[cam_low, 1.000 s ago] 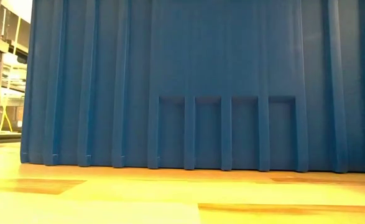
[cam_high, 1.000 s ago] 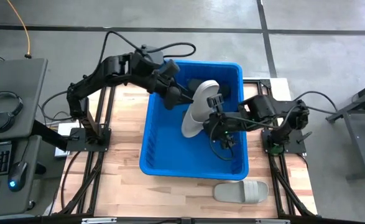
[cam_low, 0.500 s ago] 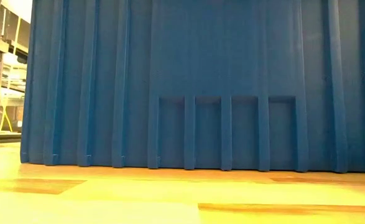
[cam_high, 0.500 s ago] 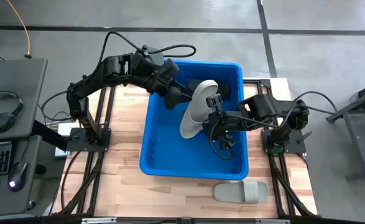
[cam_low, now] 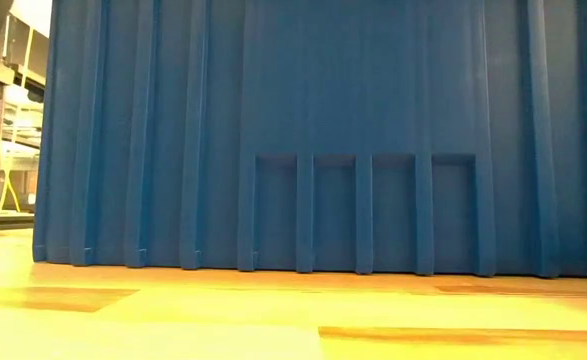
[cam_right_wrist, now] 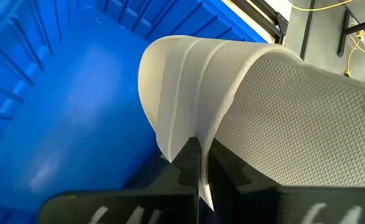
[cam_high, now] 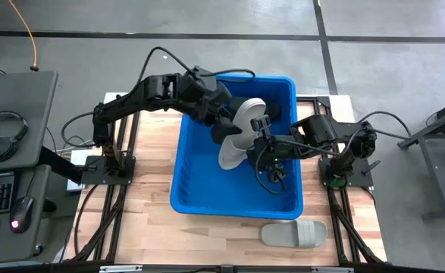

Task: Pick and place slides into bin
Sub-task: Put the gray slipper into the blue bin

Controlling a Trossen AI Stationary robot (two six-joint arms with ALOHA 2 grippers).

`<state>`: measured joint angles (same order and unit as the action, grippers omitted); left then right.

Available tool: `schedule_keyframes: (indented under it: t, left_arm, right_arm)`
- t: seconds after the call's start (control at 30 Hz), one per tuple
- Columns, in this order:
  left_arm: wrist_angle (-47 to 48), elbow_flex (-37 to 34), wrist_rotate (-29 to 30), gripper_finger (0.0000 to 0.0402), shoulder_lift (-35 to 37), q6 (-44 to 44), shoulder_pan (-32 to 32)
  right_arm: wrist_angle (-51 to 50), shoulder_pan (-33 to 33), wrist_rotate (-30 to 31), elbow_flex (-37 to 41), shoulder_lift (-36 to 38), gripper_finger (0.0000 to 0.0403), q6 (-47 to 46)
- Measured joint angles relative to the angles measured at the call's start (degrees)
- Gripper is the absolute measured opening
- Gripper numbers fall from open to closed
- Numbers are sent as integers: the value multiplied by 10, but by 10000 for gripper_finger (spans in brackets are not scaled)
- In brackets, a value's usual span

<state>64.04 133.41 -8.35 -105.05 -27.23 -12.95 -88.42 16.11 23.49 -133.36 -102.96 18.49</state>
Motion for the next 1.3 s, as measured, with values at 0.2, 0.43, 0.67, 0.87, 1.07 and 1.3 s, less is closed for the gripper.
schedule_keyframes:
  t: [0.2, 0.43, 0.67, 0.87, 1.07, 1.3]
  left_arm:
    - [2, -1, -15, 315, -12, 0, -1]
    - [-11, -1, -15, 268, -11, 0, -1]
    - [-15, -1, -14, 136, -11, 0, -2]
    - [-25, -1, -8, 53, -11, 0, -2]
    - [-27, -1, -9, 64, -11, 0, -2]
    - [-30, -1, -13, 53, -11, 0, -2]
  right_arm:
    - [0, 0, -2, 0, 0, 0, 0]
    - [0, 0, -8, 0, 0, 0, 0]
    - [2, 0, -11, 0, 0, 0, 0]
    - [4, 0, -8, 0, 1, 0, 0]
    - [9, 0, -11, 0, 1, 2, -2]
    - [30, 0, -5, -4, 1, 63, -22]
